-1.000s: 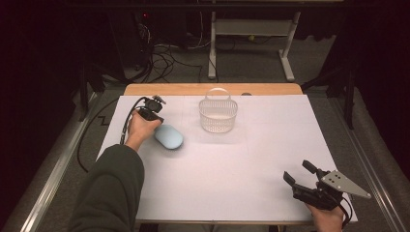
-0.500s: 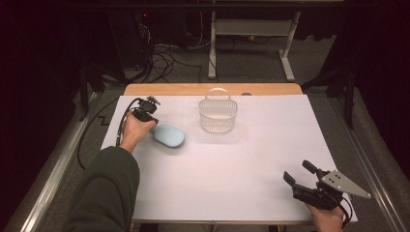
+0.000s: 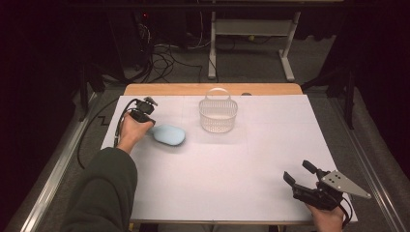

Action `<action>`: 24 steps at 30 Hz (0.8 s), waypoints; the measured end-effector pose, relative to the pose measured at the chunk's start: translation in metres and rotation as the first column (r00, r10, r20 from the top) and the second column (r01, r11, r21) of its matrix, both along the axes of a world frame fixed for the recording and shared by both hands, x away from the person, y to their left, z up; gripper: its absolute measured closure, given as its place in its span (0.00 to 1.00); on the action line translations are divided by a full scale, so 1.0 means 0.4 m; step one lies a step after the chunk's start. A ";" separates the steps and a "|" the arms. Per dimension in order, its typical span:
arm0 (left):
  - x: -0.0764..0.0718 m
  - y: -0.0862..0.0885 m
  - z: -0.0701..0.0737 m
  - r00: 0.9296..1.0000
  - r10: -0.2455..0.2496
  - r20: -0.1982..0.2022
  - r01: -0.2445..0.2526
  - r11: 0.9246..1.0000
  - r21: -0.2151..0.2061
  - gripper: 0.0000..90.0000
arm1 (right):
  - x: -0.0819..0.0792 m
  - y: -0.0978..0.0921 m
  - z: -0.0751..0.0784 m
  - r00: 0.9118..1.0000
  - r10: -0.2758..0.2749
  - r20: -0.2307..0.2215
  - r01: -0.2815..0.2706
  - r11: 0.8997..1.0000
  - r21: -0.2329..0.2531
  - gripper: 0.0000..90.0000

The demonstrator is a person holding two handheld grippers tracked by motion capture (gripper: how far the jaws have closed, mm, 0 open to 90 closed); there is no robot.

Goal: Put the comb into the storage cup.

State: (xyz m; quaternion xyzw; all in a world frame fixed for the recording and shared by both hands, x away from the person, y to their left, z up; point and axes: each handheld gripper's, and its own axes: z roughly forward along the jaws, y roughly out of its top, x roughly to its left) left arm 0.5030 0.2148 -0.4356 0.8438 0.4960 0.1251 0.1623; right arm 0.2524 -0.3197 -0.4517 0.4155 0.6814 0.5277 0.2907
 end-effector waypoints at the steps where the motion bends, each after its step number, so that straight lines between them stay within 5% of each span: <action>1: -0.002 0.002 0.000 1.000 0.000 0.000 0.000 1.000 0.000 1.00 | 0.000 0.000 0.000 1.000 -0.001 -0.001 0.001 1.000 0.000 0.22; 24: -0.045 0.039 -0.005 0.999 0.013 -0.033 -0.014 0.999 -0.052 1.00 | 0.000 0.002 0.000 1.000 0.003 0.000 -0.003 1.000 -0.004 0.22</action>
